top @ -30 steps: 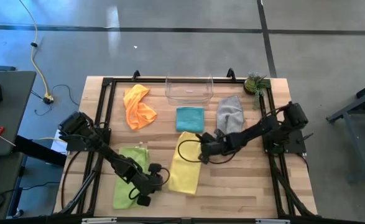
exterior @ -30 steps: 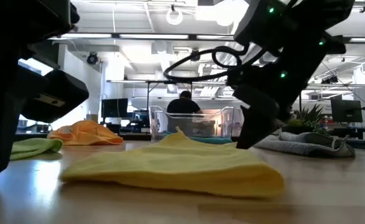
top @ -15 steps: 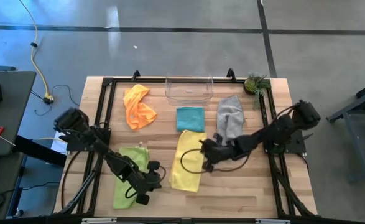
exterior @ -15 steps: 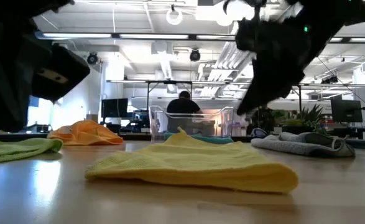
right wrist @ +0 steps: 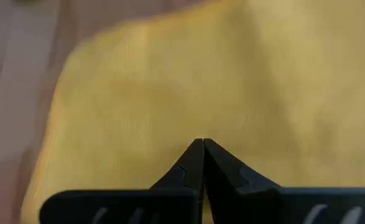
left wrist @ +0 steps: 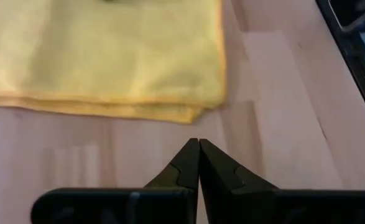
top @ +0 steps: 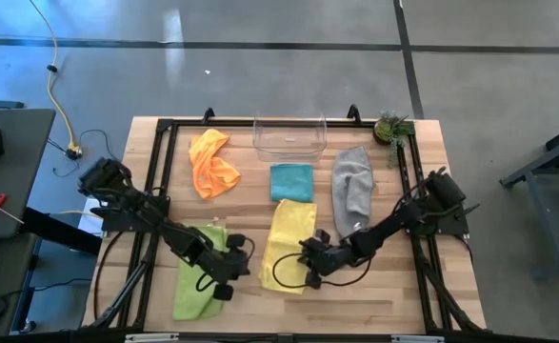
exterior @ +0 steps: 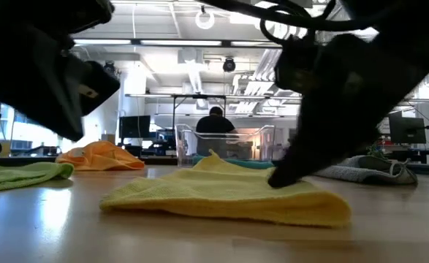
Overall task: Fold microfiber towels
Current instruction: Fold the yellow microfiber towel on the table
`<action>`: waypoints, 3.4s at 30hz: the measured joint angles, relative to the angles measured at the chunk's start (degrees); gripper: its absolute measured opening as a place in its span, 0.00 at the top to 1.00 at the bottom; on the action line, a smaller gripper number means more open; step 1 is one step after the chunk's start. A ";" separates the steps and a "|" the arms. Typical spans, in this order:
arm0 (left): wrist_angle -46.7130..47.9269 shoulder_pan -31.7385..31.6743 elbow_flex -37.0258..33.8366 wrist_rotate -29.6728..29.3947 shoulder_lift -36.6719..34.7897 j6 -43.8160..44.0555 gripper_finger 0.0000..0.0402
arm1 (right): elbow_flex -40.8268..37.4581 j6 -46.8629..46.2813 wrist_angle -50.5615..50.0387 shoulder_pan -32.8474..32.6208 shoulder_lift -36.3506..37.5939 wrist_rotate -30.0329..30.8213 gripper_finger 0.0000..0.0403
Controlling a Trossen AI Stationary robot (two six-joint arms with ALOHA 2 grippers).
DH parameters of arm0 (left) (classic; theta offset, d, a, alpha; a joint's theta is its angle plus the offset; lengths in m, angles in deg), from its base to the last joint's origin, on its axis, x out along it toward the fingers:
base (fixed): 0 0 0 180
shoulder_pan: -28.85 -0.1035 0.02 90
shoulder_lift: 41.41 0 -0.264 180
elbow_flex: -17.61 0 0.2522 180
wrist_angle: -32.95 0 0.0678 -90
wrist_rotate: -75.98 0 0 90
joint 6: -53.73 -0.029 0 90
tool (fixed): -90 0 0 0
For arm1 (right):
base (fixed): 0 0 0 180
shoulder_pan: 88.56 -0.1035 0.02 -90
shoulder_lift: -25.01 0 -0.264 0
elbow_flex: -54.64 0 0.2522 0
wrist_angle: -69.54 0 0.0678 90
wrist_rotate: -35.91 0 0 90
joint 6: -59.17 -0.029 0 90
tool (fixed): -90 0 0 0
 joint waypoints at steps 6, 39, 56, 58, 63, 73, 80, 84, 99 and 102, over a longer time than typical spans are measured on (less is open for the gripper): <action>-0.17 -3.67 0.08 0.01 -2.58 -0.46 1.00 | 0.20 0.12 -4.68 -1.75 1.27 -8.35 1.00; -20.42 -24.72 3.47 -1.61 11.40 -7.31 0.54 | 0.00 5.67 -15.09 -3.38 13.46 -0.68 1.00; -20.08 -26.75 5.07 -9.47 14.56 -8.54 0.89 | 0.02 5.93 -14.90 -3.38 13.49 0.68 1.00; -20.12 -26.79 5.07 -10.14 14.54 -8.82 0.97 | 0.02 5.93 -14.88 -3.38 13.49 0.68 1.00; -20.32 -26.77 5.07 -10.26 14.52 -9.03 0.99 | 0.02 5.93 -14.90 -3.38 13.49 0.68 1.00; -17.81 -25.95 5.07 -5.27 11.64 -1.54 0.84 | 0.02 5.93 -14.97 -3.38 13.49 0.68 1.00; -9.48 -25.81 5.11 -4.60 7.92 4.71 0.64 | 0.02 6.20 -14.99 -3.37 13.49 0.68 1.00; -10.67 -27.21 5.05 -2.81 10.84 7.52 0.59 | 0.02 6.88 -14.86 -3.38 13.49 0.68 1.00; -17.07 -28.59 5.07 -4.04 13.49 5.96 0.65 | 0.02 7.44 -14.58 -3.36 13.49 1.31 1.00; -17.26 -28.75 5.07 -4.47 13.49 4.31 0.75 | 0.02 7.44 -14.58 -3.36 13.49 1.31 1.00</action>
